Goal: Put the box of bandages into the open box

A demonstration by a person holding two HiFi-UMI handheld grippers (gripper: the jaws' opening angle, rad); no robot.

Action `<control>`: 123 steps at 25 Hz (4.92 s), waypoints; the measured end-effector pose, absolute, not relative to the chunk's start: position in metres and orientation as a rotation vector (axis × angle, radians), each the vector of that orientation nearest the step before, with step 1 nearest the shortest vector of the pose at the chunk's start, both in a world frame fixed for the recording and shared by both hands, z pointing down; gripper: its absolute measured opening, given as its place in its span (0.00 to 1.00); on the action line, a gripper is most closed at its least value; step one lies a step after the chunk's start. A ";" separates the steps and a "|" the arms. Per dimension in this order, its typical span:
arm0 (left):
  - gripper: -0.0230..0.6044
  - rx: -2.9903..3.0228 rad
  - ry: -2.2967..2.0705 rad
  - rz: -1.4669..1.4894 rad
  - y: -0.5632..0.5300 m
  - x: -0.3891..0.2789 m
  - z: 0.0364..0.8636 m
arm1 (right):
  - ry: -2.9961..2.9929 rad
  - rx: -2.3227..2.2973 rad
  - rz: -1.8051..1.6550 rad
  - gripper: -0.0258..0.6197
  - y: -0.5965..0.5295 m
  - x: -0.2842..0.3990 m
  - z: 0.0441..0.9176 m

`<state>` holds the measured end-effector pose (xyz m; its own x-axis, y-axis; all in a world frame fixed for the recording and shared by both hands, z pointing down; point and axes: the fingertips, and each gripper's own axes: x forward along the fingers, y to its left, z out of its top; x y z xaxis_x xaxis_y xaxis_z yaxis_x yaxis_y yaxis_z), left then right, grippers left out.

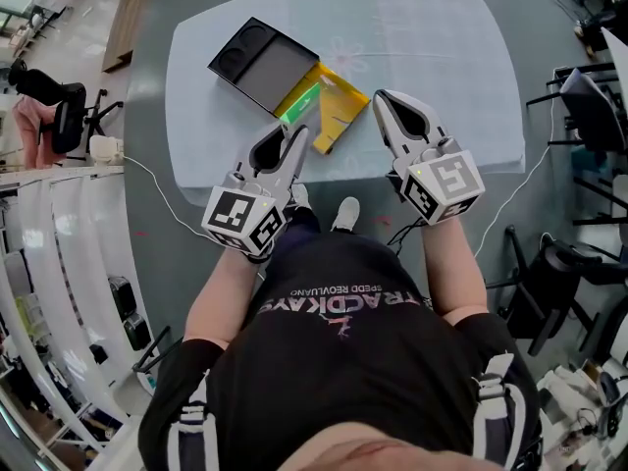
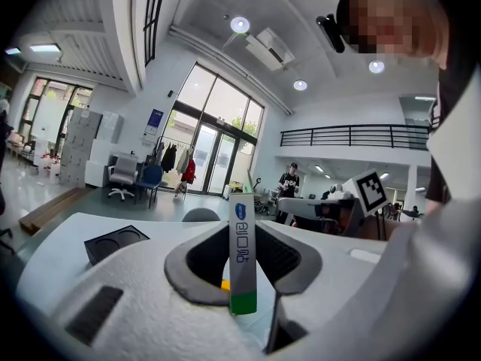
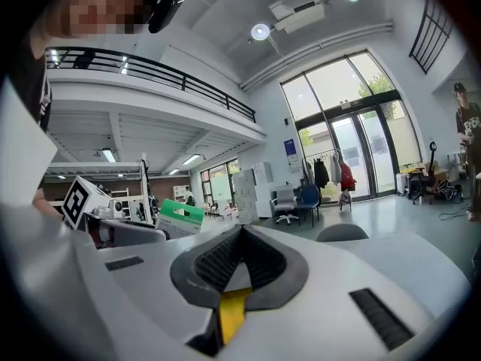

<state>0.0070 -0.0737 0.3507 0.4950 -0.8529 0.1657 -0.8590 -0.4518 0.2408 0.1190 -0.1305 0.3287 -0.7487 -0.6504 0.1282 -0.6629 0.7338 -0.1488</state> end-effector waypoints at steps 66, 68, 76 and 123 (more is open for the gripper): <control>0.21 1.804 -1.062 0.335 -0.196 0.014 0.628 | -2.498 1.184 0.721 0.06 -0.201 0.101 0.504; 0.21 1.785 -1.075 0.342 -0.198 0.013 0.629 | -2.501 1.183 0.724 0.06 -0.202 0.102 0.504; 0.28 1.792 -1.162 0.536 -0.194 0.005 0.640 | -2.505 1.193 0.740 0.06 -0.202 0.108 0.505; 0.16 2.328 -1.605 0.448 -0.133 -0.002 0.453 | -2.712 1.101 0.473 0.06 -0.147 0.117 0.410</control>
